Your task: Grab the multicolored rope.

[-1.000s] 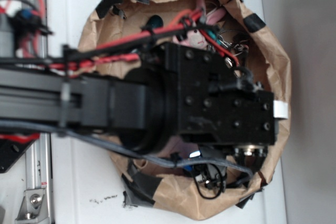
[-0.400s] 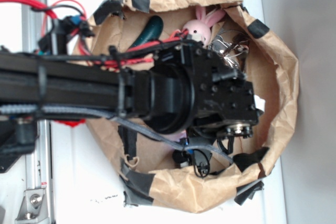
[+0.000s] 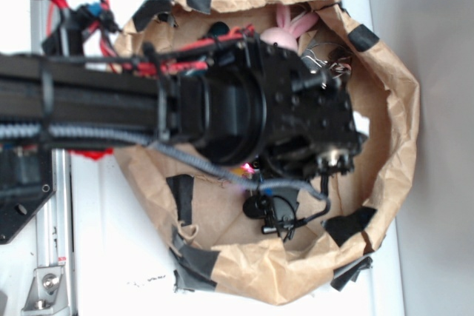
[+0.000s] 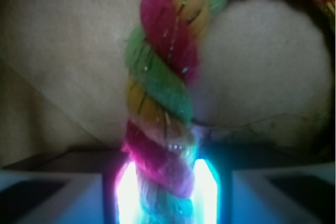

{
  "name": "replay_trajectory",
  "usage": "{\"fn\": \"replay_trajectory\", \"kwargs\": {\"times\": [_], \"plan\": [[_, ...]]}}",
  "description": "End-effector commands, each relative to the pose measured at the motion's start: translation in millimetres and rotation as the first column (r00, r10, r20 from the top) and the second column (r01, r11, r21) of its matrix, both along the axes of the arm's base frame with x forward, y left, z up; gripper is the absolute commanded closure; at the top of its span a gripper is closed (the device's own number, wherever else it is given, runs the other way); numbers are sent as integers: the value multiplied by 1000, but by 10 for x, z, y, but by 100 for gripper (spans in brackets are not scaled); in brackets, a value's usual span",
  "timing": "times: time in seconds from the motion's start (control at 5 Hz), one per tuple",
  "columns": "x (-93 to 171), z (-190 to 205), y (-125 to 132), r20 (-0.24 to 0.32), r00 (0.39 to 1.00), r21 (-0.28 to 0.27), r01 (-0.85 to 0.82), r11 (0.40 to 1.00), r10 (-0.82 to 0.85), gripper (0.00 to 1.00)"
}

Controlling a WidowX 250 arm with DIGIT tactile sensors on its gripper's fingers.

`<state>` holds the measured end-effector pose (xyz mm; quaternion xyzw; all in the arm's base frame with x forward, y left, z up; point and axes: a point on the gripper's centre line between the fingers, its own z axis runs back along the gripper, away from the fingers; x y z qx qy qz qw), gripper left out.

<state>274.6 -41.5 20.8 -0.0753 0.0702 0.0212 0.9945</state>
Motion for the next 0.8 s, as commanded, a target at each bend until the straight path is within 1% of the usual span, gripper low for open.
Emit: {"fn": "replay_trajectory", "kwargs": {"times": [0.0, 0.2, 0.4, 0.6], "plan": [[359, 946, 196, 230, 971, 31, -74, 997, 65, 100], [183, 1447, 295, 214, 974, 66, -87, 994, 71, 100], [-194, 1477, 326, 268, 963, 146, -40, 988, 0, 100], [-413, 1536, 347, 299, 954, 165, -39, 986, -12, 100]]}}
